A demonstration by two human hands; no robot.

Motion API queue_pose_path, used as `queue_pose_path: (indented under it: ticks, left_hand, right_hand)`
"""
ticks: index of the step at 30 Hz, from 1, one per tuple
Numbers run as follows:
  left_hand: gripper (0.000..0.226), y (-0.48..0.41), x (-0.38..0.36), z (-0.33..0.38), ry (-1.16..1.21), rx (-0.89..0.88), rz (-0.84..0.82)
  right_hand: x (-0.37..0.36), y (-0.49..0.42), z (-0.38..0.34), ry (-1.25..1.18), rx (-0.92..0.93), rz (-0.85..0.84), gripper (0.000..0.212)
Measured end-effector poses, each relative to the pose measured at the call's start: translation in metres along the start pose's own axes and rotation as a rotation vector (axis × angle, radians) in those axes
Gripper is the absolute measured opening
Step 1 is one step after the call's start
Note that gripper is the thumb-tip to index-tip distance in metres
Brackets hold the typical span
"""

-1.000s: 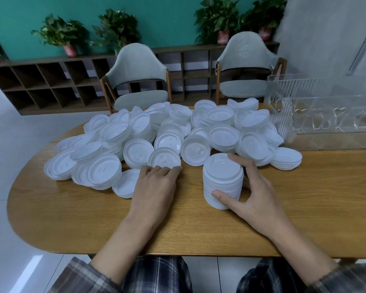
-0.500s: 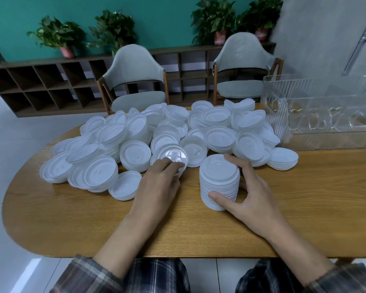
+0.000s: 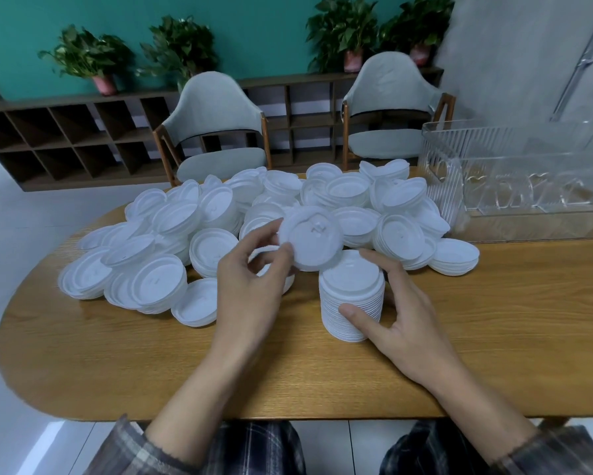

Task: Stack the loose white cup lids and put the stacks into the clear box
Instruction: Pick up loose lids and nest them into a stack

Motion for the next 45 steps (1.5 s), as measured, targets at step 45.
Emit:
queue_pose_path:
  ticks: [45]
  left_hand:
    - [0.023,0.001,0.028,-0.047,-1.066,-0.339,-0.132]
  right_hand:
    - [0.0,0.0,0.002,-0.032,0.002,-0.002,0.076]
Point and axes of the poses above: each hand's wrist, its own y-axis away from the middle knuckle, its own x-axis out of the back of the hand, z = x × y, the point moved 1 cm from there along -y, towards the middle knuckle, and after that the axes turned 12 degrees about -z, right-handed, at the moved point
